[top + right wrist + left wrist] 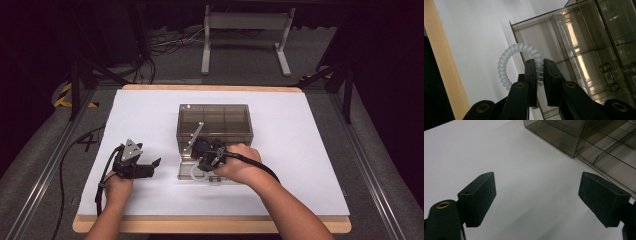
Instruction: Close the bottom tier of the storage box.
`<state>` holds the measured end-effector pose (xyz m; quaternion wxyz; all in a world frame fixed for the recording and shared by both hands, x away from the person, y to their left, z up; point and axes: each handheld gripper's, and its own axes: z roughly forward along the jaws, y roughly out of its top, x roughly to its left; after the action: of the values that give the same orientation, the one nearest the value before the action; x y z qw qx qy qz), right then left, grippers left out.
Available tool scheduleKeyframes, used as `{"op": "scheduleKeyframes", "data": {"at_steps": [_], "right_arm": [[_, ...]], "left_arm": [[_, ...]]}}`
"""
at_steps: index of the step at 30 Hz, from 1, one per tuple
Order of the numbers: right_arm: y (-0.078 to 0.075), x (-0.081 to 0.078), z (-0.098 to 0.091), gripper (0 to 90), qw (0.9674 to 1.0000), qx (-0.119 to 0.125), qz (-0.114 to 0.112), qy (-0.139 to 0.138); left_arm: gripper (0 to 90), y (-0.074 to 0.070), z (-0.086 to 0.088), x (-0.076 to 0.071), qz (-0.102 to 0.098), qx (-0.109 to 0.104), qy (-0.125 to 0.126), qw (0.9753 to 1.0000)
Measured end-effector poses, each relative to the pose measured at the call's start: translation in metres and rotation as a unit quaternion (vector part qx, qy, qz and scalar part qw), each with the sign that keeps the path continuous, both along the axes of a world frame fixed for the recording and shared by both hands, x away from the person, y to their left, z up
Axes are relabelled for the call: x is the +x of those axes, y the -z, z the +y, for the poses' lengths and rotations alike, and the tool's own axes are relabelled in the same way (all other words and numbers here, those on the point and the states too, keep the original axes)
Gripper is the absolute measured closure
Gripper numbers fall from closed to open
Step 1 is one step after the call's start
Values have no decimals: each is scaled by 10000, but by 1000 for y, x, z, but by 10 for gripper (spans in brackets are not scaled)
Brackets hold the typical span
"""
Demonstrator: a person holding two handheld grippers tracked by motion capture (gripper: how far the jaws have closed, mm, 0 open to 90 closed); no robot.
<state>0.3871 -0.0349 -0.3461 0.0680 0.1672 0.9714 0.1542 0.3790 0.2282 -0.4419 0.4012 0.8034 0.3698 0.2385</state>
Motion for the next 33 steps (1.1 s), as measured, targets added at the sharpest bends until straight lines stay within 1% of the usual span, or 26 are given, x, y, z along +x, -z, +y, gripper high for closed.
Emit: {"op": "scheduleKeyframes", "data": {"at_steps": [5, 13, 17, 18, 19, 24, 26, 29, 33], "right_arm": [[0, 5, -6, 824, 9999, -68, -14, 122], [0, 9, -10, 824, 9997, -145, -22, 209], [-1, 12, -12, 824, 9993, -254, -82, 256], [0, 13, -12, 824, 9993, -247, -63, 271], [0, 14, -13, 824, 9990, -326, -89, 279], [2, 17, -14, 824, 9986, -410, -119, 325], [5, 20, -16, 824, 9980, -492, -132, 379], [8, 23, -17, 824, 9979, -486, -102, 411], [11, 25, -18, 823, 9972, -544, -147, 486]], "left_arm": [[156, 1, 0, 0, 15, -4, 9, 10000], [156, 0, 0, 0, 17, -12, 8, 10000], [156, 0, 0, 0, 19, -8, 7, 10000], [156, 1, 0, 0, 20, -10, 6, 10000], [156, 0, 0, 0, 19, -8, 7, 10000], [156, 1, 0, 0, 33, -31, -4, 10000], [156, 0, 0, 0, 19, -7, 6, 10000], [156, 0, 0, 0, 15, -6, 5, 10000], [156, 1, 0, 0, 17, -20, 2, 10000]]}}
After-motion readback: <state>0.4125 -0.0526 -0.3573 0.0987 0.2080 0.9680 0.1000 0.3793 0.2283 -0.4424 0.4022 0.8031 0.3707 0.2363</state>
